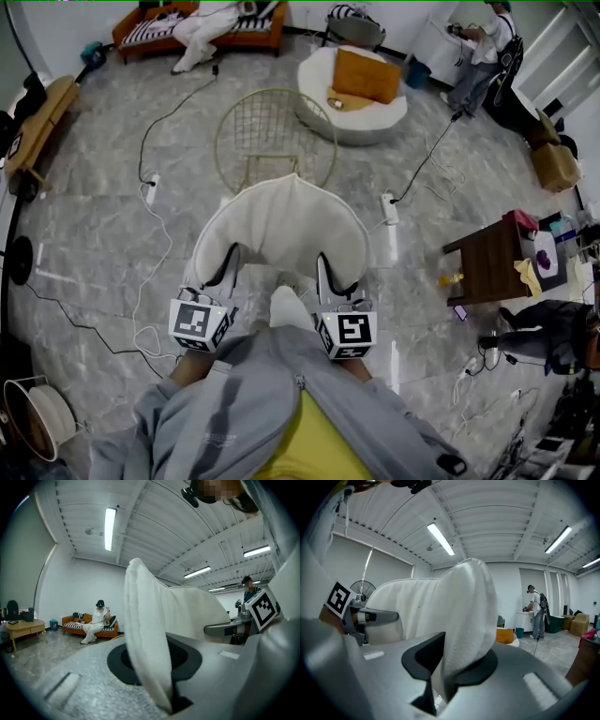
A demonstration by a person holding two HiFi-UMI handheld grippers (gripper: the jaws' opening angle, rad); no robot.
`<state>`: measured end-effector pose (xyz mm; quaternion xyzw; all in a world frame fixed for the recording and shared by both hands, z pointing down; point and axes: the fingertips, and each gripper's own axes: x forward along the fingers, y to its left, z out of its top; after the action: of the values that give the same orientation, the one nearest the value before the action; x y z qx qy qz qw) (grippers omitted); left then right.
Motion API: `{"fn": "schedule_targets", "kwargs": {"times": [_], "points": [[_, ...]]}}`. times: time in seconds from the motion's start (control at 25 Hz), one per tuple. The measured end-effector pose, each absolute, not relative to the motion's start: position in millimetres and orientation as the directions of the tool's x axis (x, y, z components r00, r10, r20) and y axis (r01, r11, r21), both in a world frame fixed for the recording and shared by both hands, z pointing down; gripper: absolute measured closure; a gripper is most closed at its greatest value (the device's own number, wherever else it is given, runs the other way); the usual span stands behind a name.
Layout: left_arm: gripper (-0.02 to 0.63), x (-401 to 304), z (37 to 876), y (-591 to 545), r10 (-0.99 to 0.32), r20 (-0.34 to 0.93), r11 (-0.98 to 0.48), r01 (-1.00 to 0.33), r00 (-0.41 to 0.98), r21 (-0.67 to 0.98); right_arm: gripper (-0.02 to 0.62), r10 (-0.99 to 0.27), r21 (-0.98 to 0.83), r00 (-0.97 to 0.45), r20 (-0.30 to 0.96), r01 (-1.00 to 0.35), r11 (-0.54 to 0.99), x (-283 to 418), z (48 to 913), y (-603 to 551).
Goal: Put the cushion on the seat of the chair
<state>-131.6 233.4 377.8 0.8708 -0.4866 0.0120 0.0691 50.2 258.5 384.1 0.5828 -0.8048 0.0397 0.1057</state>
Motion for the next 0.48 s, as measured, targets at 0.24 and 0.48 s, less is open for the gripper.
{"fn": "schedule_targets", "kwargs": {"times": [0.24,0.48], "points": [[0.537,-137.7,380.1,188.2,-0.865,0.079,-0.488,-0.867,0.496,0.102,0.526,-0.923,0.057,-0.329,0.202,-0.936,0.346,45.5,387.9,207.2],[0.537,-134.0,374.7,114.7,-0.873,0.077,-0.478,-0.876,0.482,0.068,0.525,-0.915,0.046,-0.354,0.194,-0.928,0.369,49.4,389.1,126.3]]}}
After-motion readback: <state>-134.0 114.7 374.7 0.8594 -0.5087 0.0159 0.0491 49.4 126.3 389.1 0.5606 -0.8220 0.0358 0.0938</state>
